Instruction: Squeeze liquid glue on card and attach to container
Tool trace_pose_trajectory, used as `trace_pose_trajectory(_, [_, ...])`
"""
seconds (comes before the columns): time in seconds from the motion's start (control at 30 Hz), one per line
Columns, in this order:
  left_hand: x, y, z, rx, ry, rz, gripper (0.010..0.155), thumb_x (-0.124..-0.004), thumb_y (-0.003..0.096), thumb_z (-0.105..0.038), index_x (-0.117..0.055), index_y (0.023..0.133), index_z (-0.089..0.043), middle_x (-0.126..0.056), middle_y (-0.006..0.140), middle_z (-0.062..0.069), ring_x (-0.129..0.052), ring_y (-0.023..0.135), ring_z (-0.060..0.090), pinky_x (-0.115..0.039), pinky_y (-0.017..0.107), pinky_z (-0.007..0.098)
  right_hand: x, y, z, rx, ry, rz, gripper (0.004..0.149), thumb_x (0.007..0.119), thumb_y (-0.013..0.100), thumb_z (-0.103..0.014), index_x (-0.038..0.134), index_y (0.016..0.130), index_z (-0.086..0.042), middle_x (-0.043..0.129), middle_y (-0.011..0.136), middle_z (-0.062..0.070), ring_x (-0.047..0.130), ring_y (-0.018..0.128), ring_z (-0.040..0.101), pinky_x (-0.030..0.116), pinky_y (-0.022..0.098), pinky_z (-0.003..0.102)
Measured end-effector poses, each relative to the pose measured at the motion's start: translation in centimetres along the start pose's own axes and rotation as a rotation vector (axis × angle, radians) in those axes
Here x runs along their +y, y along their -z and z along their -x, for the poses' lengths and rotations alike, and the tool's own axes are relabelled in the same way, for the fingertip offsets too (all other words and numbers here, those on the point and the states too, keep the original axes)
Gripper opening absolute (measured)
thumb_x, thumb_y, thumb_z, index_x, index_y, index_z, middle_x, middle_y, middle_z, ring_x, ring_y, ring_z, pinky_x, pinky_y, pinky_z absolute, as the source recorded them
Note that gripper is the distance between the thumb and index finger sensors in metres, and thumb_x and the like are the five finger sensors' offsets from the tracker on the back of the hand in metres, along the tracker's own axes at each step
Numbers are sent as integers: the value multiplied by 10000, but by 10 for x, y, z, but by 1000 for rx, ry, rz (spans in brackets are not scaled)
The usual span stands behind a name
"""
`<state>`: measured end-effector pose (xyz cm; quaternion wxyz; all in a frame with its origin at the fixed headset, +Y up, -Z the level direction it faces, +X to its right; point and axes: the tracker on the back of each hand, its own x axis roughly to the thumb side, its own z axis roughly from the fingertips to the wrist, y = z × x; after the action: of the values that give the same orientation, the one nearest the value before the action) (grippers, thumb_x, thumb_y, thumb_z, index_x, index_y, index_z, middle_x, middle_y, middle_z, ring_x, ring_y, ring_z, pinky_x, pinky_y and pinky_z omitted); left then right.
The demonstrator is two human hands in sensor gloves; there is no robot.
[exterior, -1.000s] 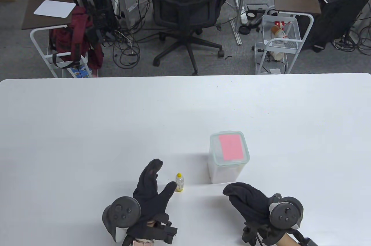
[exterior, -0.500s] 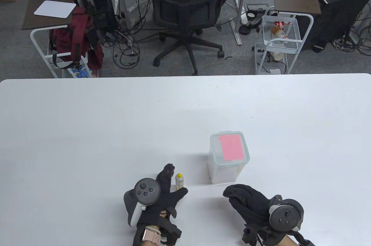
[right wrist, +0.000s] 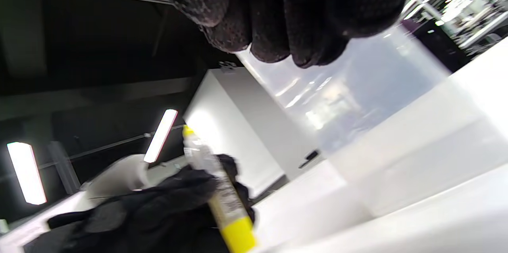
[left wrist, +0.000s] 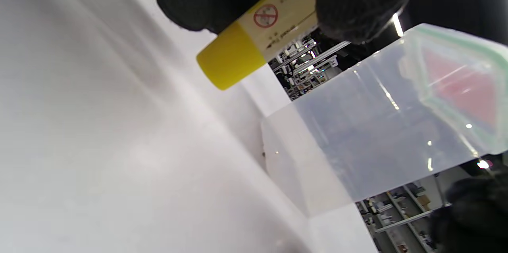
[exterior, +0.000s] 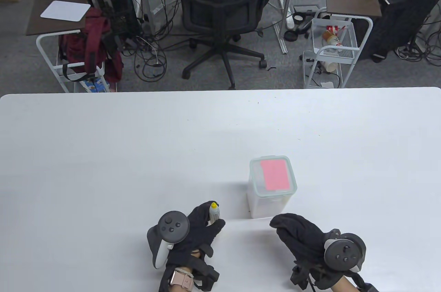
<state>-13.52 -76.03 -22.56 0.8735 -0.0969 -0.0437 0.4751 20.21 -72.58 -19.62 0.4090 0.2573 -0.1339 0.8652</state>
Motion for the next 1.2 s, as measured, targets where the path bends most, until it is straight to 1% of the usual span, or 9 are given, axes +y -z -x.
trace_pose_trajectory(0.17, [-3,-3,-11,-87,-43,27,581,-833,455,-527,-599,976,-423,-766,972,-79,-833,919,231,-789,716,348,-10,3,15,208,-232,-97,374,680,602,-297,761,928,-132,797,909,160,861,682,400,799,464,436])
trace_pose_trajectory(0.3, [-13,-5,-22,-144,-31,71,581,-835,449,-521,-614,972,-402,-783,954,-68,-853,891,241,-810,687,355,2,5,29,319,-388,-289,429,708,596,-315,730,981,-127,778,946,176,850,707,417,788,480,452])
trace_pose_trajectory(0.47, [-21,-7,-32,-192,43,98,581,-836,443,-519,-626,969,-388,-795,943,-59,-866,873,247,-820,670,359,17,8,34,336,-542,-430,489,731,585,-335,669,1037,-159,759,984,149,848,724,389,780,506,444])
trace_pose_trajectory(0.57, [-25,-8,-36,-211,88,113,582,-839,439,-515,-637,968,-379,-805,934,-51,-875,860,252,-825,659,363,25,8,34,330,-612,-459,448,746,577,-308,698,1004,-179,776,966,130,857,708,370,781,506,437])
trace_pose_trajectory(0.73, [-31,-11,-43,-244,201,124,582,-850,428,-510,-666,960,-362,-830,910,-35,-893,829,267,-837,631,372,21,8,20,235,-621,-382,407,754,561,-308,744,948,-186,818,918,110,895,659,333,811,475,406])
trace_pose_trajectory(0.83, [-36,-14,-48,-265,271,137,582,-858,420,-507,-686,954,-351,-846,895,-26,-907,809,272,-844,615,378,14,6,4,99,-475,-284,404,753,556,-312,748,940,-186,825,909,102,905,648,324,820,465,396])
trace_pose_trajectory(0.97, [-46,-17,-56,-299,450,163,580,-864,409,-507,-712,942,-338,-870,869,-15,-926,779,279,-856,593,382,3,-1,-25,-119,-216,-84,404,751,554,-319,749,937,-188,832,898,103,913,632,315,829,449,382])
trace_pose_trajectory(1.03, [-51,-18,-60,-313,526,178,579,-864,407,-506,-720,940,-330,-877,861,-13,-933,771,279,-861,586,381,0,-4,-33,-186,-173,-25,404,750,554,-323,748,935,-190,832,896,98,916,630,310,833,447,377])
trace_pose_trajectory(1.2, [-62,-22,-67,-340,647,208,580,-864,403,-507,-730,936,-324,-885,852,-11,-940,762,278,-865,578,382,1,-10,-43,-251,-129,-29,404,745,555,-332,746,934,-194,839,890,91,924,624,299,840,441,368])
